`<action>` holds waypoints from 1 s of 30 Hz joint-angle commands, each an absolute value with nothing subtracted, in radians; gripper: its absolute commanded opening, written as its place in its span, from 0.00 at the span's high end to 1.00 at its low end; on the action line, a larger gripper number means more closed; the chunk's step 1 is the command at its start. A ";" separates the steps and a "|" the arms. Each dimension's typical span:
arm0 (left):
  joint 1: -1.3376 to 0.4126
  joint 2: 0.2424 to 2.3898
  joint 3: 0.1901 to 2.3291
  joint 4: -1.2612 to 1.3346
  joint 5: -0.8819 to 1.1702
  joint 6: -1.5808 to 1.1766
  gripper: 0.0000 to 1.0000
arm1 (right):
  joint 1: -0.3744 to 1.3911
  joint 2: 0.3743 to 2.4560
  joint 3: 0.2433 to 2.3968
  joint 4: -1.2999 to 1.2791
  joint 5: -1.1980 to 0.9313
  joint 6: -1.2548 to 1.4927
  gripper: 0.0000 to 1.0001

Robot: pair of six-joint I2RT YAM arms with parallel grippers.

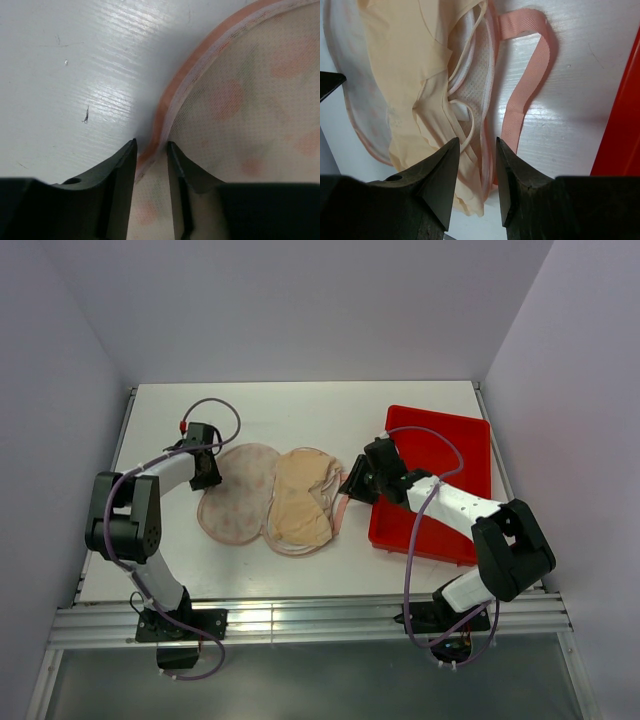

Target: Place the bra in the laundry bag and zip it closed

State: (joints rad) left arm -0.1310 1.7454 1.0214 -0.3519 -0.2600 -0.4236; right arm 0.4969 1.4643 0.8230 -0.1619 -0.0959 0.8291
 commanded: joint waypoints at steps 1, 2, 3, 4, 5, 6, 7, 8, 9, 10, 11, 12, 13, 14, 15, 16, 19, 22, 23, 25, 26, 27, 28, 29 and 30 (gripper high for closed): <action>-0.135 1.779 1.051 -0.385 -0.276 -0.425 0.64 | 0.488 1.450 0.805 -0.118 -0.086 0.833 0.58; -0.135 1.784 1.052 -0.390 -0.279 -0.425 0.69 | 0.489 1.451 0.807 -0.118 -0.086 0.833 0.58; -0.135 1.786 1.052 -0.391 -0.279 -0.423 0.71 | 0.489 1.454 0.808 -0.117 -0.087 0.833 0.58; -0.135 1.784 1.054 -0.394 -0.285 -0.425 0.73 | 0.488 1.457 0.808 -0.115 -0.087 0.833 0.58; -0.135 1.783 1.055 -0.396 -0.290 -0.426 0.78 | 0.488 1.459 0.808 -0.115 -0.087 0.833 0.58; -0.135 1.781 1.060 -0.403 -0.291 -0.428 0.81 | 0.488 1.462 0.808 -0.115 -0.087 0.833 0.58; -0.135 1.779 1.063 -0.411 -0.293 -0.431 0.84 | 0.489 1.463 0.810 -0.115 -0.086 0.833 0.58; -0.135 1.775 1.071 -0.420 -0.291 -0.434 0.89 | 0.489 1.465 0.811 -0.115 -0.084 0.831 0.58; -0.135 1.769 1.081 -0.437 -0.291 -0.443 0.91 | 0.489 1.470 0.815 -0.115 -0.081 0.830 0.58; -0.135 1.753 1.086 -0.446 -0.288 -0.449 0.95 | 0.488 1.476 0.816 -0.117 -0.075 0.828 0.58; -0.135 1.747 1.094 -0.459 -0.293 -0.456 0.96 | 0.489 1.482 0.824 -0.118 -0.074 0.827 0.58; -0.135 1.738 1.109 -0.471 -0.299 -0.465 0.98 | 0.488 1.495 0.828 -0.121 -0.072 0.825 0.58; -0.135 1.723 1.115 -0.494 -0.313 -0.468 1.00 | 0.489 1.503 0.833 -0.124 -0.066 0.824 0.58; -0.133 1.714 1.124 -0.505 -0.319 -0.471 1.00 | 0.489 1.509 0.839 -0.127 -0.057 0.824 0.58; -0.133 1.704 1.127 -0.514 -0.325 -0.472 1.00 | 0.488 1.519 0.841 -0.126 -0.054 0.824 0.58; -0.130 1.689 1.132 -0.532 -0.334 -0.472 1.00 | 0.488 1.523 0.845 -0.127 -0.048 0.822 0.58; -0.120 1.657 1.141 -0.560 -0.350 -0.474 1.00 | 0.489 1.557 0.874 -0.136 -0.038 0.813 0.58; -0.114 1.611 1.137 -0.565 -0.338 -0.476 1.00 | 0.491 1.592 0.907 -0.140 -0.046 0.815 0.59; -0.112 1.599 1.135 -0.566 -0.331 -0.476 1.00 | 0.491 1.598 0.917 -0.138 -0.048 0.815 0.59; -0.112 1.563 1.138 -0.572 -0.313 -0.480 1.00 | 0.495 1.618 0.926 -0.140 -0.052 0.815 0.60; -0.112 1.551 1.143 -0.577 -0.302 -0.483 1.00 | 0.499 1.630 0.934 -0.140 -0.052 0.815 0.60; -0.112 1.539 1.144 -0.578 -0.296 -0.483 1.00 | 0.500 1.637 0.937 -0.140 -0.049 0.815 0.60; -0.112 1.514 1.150 -0.578 -0.288 -0.486 1.00 | 0.506 1.644 0.946 -0.138 -0.049 0.816 0.60; -0.112 1.505 1.154 -0.583 -0.281 -0.489 1.00 | 0.511 1.663 0.954 -0.138 -0.049 0.816 0.60; -0.112 1.494 1.157 -0.583 -0.262 -0.491 1.00 | 0.517 1.673 0.963 -0.140 -0.046 0.818 0.60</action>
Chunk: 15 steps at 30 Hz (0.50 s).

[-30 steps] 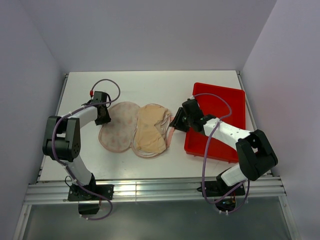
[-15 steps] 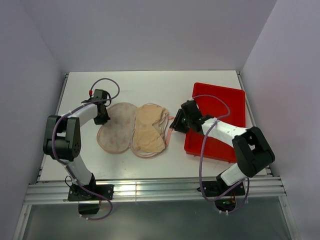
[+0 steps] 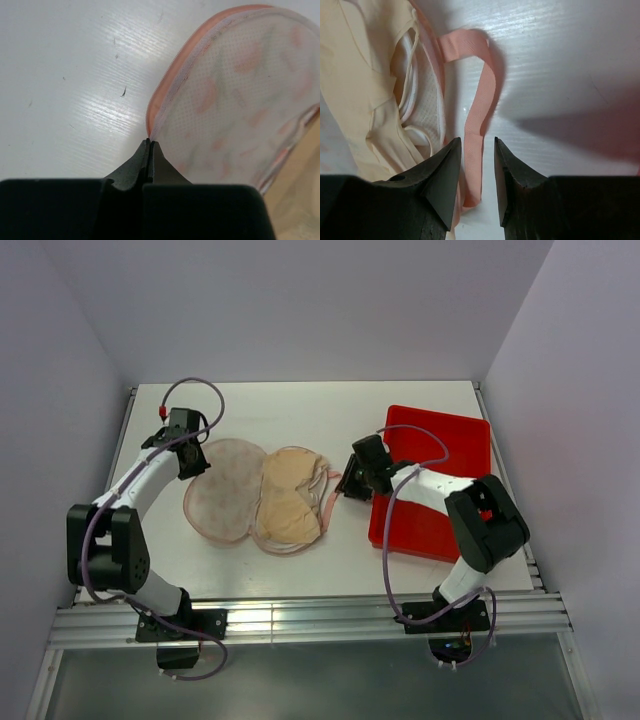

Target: Place the bra in the laundry bag and zip it closed

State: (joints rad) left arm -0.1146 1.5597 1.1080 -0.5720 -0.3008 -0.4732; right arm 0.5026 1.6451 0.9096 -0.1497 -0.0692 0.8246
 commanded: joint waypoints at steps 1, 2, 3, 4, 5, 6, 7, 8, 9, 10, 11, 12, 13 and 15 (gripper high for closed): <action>-0.112 1.474 1.160 -0.583 -0.250 -0.495 1.00 | 0.522 1.684 0.972 -0.143 -0.045 0.821 0.60; -0.112 1.465 1.167 -0.583 -0.241 -0.502 1.00 | 0.535 1.709 0.992 -0.146 -0.044 0.822 0.60; -0.112 1.456 1.169 -0.581 -0.217 -0.506 1.00 | 0.541 1.721 1.005 -0.147 -0.044 0.827 0.61; -0.113 1.439 1.172 -0.580 -0.201 -0.509 1.00 | 0.549 1.730 1.029 -0.153 -0.040 0.828 0.61; -0.114 1.431 1.178 -0.580 -0.186 -0.520 1.00 | 0.566 1.752 1.043 -0.158 -0.035 0.830 0.61; -0.115 1.422 1.183 -0.578 -0.169 -0.526 1.00 | 0.574 1.759 1.055 -0.163 -0.032 0.834 0.61; -0.123 1.407 1.186 -0.578 -0.143 -0.532 1.00 | 0.581 1.766 1.077 -0.172 -0.023 0.834 0.62; -0.130 1.398 1.198 -0.580 -0.134 -0.543 1.00 | 0.587 1.781 1.086 -0.175 -0.020 0.836 0.62; -0.139 1.393 1.206 -0.581 -0.127 -0.549 1.00 | 0.600 1.787 1.094 -0.176 -0.018 0.841 0.62; -0.164 1.385 1.222 -0.587 -0.121 -0.555 1.00 | 0.603 1.792 1.103 -0.179 -0.020 0.842 0.62; -0.179 1.381 1.230 -0.588 -0.120 -0.567 1.00 | 0.607 1.802 1.107 -0.179 -0.020 0.842 0.62; -0.193 1.379 1.236 -0.591 -0.118 -0.574 1.00 | 0.614 1.805 1.109 -0.179 -0.018 0.845 0.62; -0.225 1.373 1.242 -0.591 -0.117 -0.581 1.00 | 0.615 1.809 1.115 -0.181 -0.018 0.845 0.62; -0.258 1.371 1.255 -0.586 -0.114 -0.604 1.00 | 0.618 1.819 1.118 -0.179 -0.020 0.847 0.62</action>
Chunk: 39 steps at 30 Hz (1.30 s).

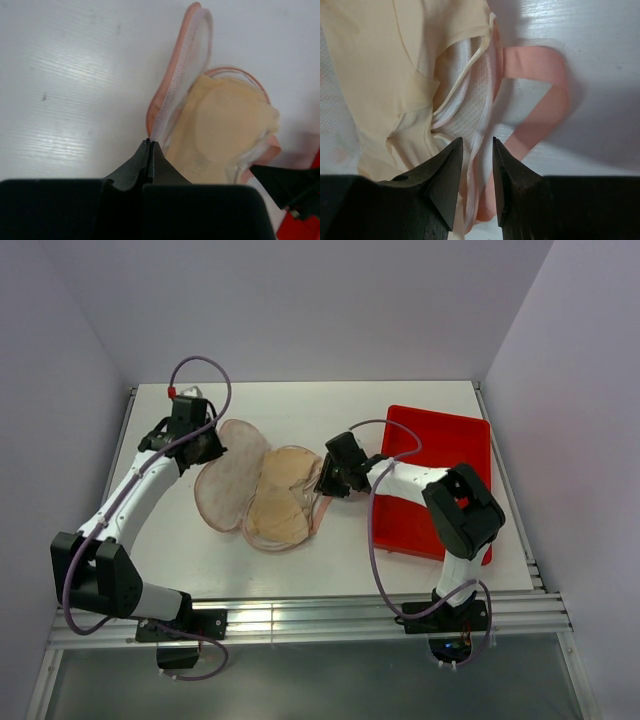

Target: Place the bra in the laundry bag and zip it closed

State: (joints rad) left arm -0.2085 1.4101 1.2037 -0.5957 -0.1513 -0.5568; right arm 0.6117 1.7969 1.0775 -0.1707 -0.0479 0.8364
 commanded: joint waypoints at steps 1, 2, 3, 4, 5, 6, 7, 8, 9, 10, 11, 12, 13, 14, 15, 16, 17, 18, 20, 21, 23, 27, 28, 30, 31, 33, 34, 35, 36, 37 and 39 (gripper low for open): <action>-0.288 1.370 1.258 -0.584 -0.112 -0.613 1.00 | 0.621 1.822 1.120 -0.179 -0.020 0.848 0.63; -0.305 1.373 1.265 -0.580 -0.110 -0.629 1.00 | 0.623 1.827 1.120 -0.178 -0.018 0.848 0.63; -0.320 1.373 1.267 -0.575 -0.110 -0.637 1.00 | 0.624 1.828 1.120 -0.178 -0.020 0.850 0.63; -0.352 1.374 1.270 -0.571 -0.112 -0.643 1.00 | 0.624 1.832 1.123 -0.178 -0.020 0.851 0.63; -0.366 1.379 1.275 -0.566 -0.113 -0.656 1.00 | 0.627 1.839 1.126 -0.179 -0.020 0.851 0.63; -0.382 1.385 1.276 -0.561 -0.114 -0.663 1.00 | 0.629 1.844 1.129 -0.178 -0.020 0.851 0.63; -0.411 1.393 1.279 -0.555 -0.114 -0.669 1.00 | 0.630 1.848 1.135 -0.181 -0.020 0.853 0.64; -0.423 1.397 1.279 -0.551 -0.114 -0.682 1.00 | 0.635 1.859 1.141 -0.179 -0.020 0.853 0.64; -0.451 1.408 1.279 -0.540 -0.114 -0.687 1.00 | 0.637 1.864 1.143 -0.181 -0.021 0.854 0.64; -0.465 1.414 1.279 -0.535 -0.112 -0.693 1.00 | 0.638 1.873 1.152 -0.183 -0.021 0.854 0.64; -0.480 1.420 1.279 -0.529 -0.113 -0.701 1.00 | 0.643 1.878 1.157 -0.184 -0.020 0.856 0.64; -0.507 1.433 1.282 -0.522 -0.118 -0.706 1.00 | 0.644 1.882 1.161 -0.184 -0.020 0.857 0.64; -0.521 1.440 1.284 -0.519 -0.120 -0.710 1.00 | 0.646 1.885 1.164 -0.181 -0.021 0.859 0.65; -0.535 1.446 1.285 -0.512 -0.121 -0.719 1.00 | 0.649 1.891 1.167 -0.181 -0.021 0.861 0.65; -0.549 1.453 1.285 -0.506 -0.121 -0.724 1.00 | 0.650 1.894 1.172 -0.183 -0.021 0.864 0.65; -0.576 1.468 1.289 -0.494 -0.123 -0.729 1.00 | 0.652 1.898 1.177 -0.180 -0.023 0.865 0.65; -0.592 1.476 1.292 -0.489 -0.124 -0.741 1.00 | 0.653 1.902 1.180 -0.181 -0.023 0.867 0.65; -0.621 1.497 1.292 -0.485 -0.124 -0.745 1.00 | 0.658 1.904 1.184 -0.179 -0.023 0.868 0.65; -0.652 1.522 1.296 -0.469 -0.140 -0.762 1.00 | 0.660 1.907 1.187 -0.181 -0.023 0.870 0.65; -0.679 1.548 1.295 -0.465 -0.141 -0.767 1.00 | 0.661 1.908 1.187 -0.183 -0.023 0.871 0.65; -0.704 1.574 1.289 -0.442 -0.143 -0.785 1.00 | 0.661 1.910 1.189 -0.179 -0.025 0.873 0.65; -0.761 1.652 1.270 -0.403 -0.137 -0.814 0.99 | 0.661 1.916 1.183 -0.170 -0.031 0.880 0.65; -0.767 1.663 1.261 -0.397 -0.135 -0.825 0.99 | 0.661 1.916 1.178 -0.166 -0.031 0.882 0.65; -0.782 1.690 1.252 -0.381 -0.135 -0.834 0.96 | 0.661 1.916 1.170 -0.164 -0.031 0.884 0.65; -0.787 1.698 1.240 -0.374 -0.133 -0.838 0.95 | 0.661 1.914 1.169 -0.163 -0.031 0.885 0.65; -0.790 1.715 1.226 -0.353 -0.124 -0.848 0.92 | 0.661 1.913 1.163 -0.160 -0.029 0.888 0.66; -0.790 1.721 1.212 -0.344 -0.120 -0.854 0.90 | 0.661 1.907 1.158 -0.158 -0.028 0.890 0.66; -0.790 1.724 1.206 -0.336 -0.117 -0.856 0.89 | 0.661 1.902 1.154 -0.158 -0.026 0.893 0.66; -0.790 1.736 1.201 -0.327 -0.117 -0.859 0.89 | 0.661 1.896 1.144 -0.158 -0.023 0.894 0.66; -0.790 1.744 1.195 -0.324 -0.115 -0.861 0.87 | 0.661 1.884 1.140 -0.158 -0.018 0.896 0.66; -0.790 1.756 1.187 -0.307 -0.107 -0.862 0.82 | 0.660 1.855 1.125 -0.160 -0.009 0.900 0.66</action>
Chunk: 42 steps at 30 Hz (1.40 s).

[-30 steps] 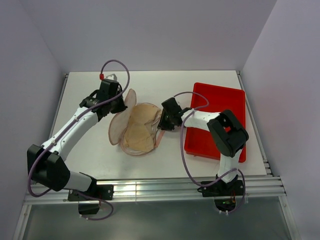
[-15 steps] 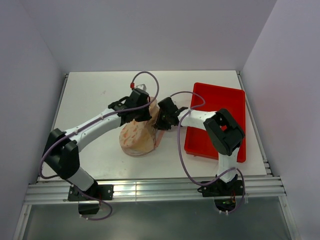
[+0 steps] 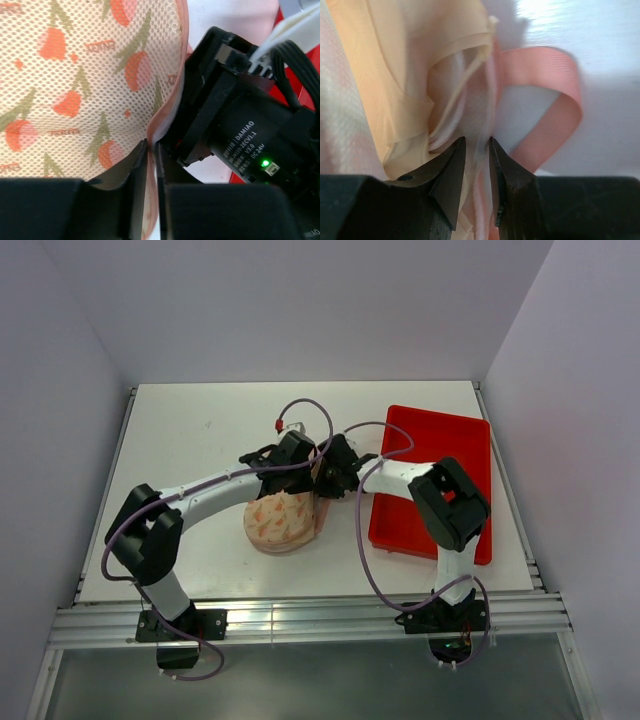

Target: Place the bra in the laundry bag and zip it closed

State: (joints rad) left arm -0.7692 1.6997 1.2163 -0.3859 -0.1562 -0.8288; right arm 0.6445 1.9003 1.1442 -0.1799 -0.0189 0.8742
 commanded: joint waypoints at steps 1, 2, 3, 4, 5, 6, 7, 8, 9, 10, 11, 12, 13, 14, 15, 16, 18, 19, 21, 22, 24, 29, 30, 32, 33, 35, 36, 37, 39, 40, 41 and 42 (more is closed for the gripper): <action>-0.790 1.761 1.186 -0.302 -0.104 -0.864 0.80 | 0.661 1.844 1.118 -0.163 -0.002 0.902 0.66; -0.790 1.766 1.184 -0.299 -0.104 -0.862 0.79 | 0.658 1.833 1.112 -0.166 -0.002 0.905 0.66; -0.790 1.770 1.184 -0.298 -0.104 -0.862 0.76 | 0.658 1.821 1.102 -0.166 -0.002 0.908 0.66; -0.790 1.773 1.183 -0.299 -0.107 -0.862 0.75 | 0.657 1.797 1.095 -0.170 -0.002 0.910 0.66; -0.790 1.775 1.183 -0.299 -0.109 -0.864 0.73 | 0.657 1.784 1.088 -0.173 0.011 0.914 0.66; -0.790 1.778 1.180 -0.298 -0.110 -0.864 0.69 | 0.652 1.770 1.075 -0.175 0.021 0.916 0.66; -0.790 1.778 1.178 -0.290 -0.109 -0.864 0.68 | 0.650 1.744 1.069 -0.179 0.023 0.916 0.66; -0.790 1.776 1.175 -0.285 -0.106 -0.864 0.65 | 0.650 1.732 1.063 -0.184 0.032 0.917 0.66; -0.790 1.775 1.178 -0.284 -0.106 -0.865 0.60 | 0.649 1.706 1.055 -0.195 0.037 0.916 0.65; -0.790 1.775 1.178 -0.281 -0.104 -0.865 0.60 | 0.646 1.692 1.051 -0.199 0.041 0.916 0.66; -0.790 1.770 1.181 -0.282 -0.101 -0.864 0.59 | 0.644 1.678 1.039 -0.202 0.052 0.917 0.66; -0.790 1.767 1.192 -0.285 -0.104 -0.859 0.58 | 0.643 1.652 1.034 -0.212 0.057 0.919 0.66; -0.790 1.766 1.198 -0.291 -0.109 -0.856 0.57 | 0.640 1.637 1.028 -0.213 0.060 0.919 0.66; -0.790 1.757 1.204 -0.304 -0.118 -0.854 0.56 | 0.638 1.625 1.023 -0.216 0.061 0.919 0.66; -0.787 1.753 1.218 -0.311 -0.123 -0.850 0.54 | 0.637 1.600 1.017 -0.224 0.064 0.919 0.66; -0.784 1.746 1.223 -0.317 -0.127 -0.848 0.53 | 0.638 1.588 1.016 -0.227 0.067 0.919 0.66; -0.770 1.720 1.232 -0.336 -0.133 -0.847 0.51 | 0.637 1.556 1.009 -0.232 0.068 0.919 0.66; -0.766 1.707 1.235 -0.344 -0.140 -0.842 0.51 | 0.637 1.545 1.006 -0.232 0.066 0.919 0.66; -0.735 1.666 1.238 -0.371 -0.162 -0.827 0.49 | 0.637 1.519 0.996 -0.232 0.064 0.920 0.66; -0.720 1.652 1.241 -0.382 -0.167 -0.821 0.48 | 0.637 1.510 0.993 -0.230 0.058 0.920 0.66; -0.658 1.617 1.247 -0.414 -0.172 -0.796 0.46 | 0.638 1.493 0.982 -0.222 0.052 0.923 0.67; -0.516 1.606 1.282 -0.506 -0.241 -0.729 0.39 | 0.663 1.482 0.982 -0.218 0.041 0.923 0.68; -0.496 1.609 1.287 -0.517 -0.258 -0.709 0.37 | 0.682 1.489 0.988 -0.221 0.043 0.923 0.68; -0.441 1.626 1.284 -0.529 -0.281 -0.693 0.36 | 0.709 1.500 1.006 -0.221 0.051 0.926 0.67; -0.422 1.632 1.278 -0.528 -0.285 -0.686 0.36 | 0.719 1.514 1.014 -0.225 0.055 0.930 0.67; -0.384 1.657 1.272 -0.516 -0.278 -0.663 0.36 | 0.749 1.529 1.023 -0.218 0.058 0.937 0.67; -0.374 1.663 1.264 -0.508 -0.273 -0.647 0.36 | 0.756 1.551 1.029 -0.218 0.060 0.939 0.67; -0.367 1.672 1.258 -0.497 -0.264 -0.638 0.36 | 0.762 1.563 1.035 -0.219 0.061 0.940 0.68; -0.354 1.695 1.246 -0.460 -0.230 -0.621 0.36 | 0.764 1.595 1.049 -0.209 0.060 0.940 0.68; -0.354 1.703 1.243 -0.453 -0.224 -0.617 0.36 | 0.762 1.609 1.058 -0.213 0.060 0.936 0.68; -0.351 1.715 1.229 -0.430 -0.207 -0.614 0.36 | 0.762 1.621 1.089 -0.219 0.061 0.930 0.69; -0.351 1.720 1.223 -0.420 -0.204 -0.611 0.36 | 0.762 1.653 1.109 -0.236 0.066 0.925 0.69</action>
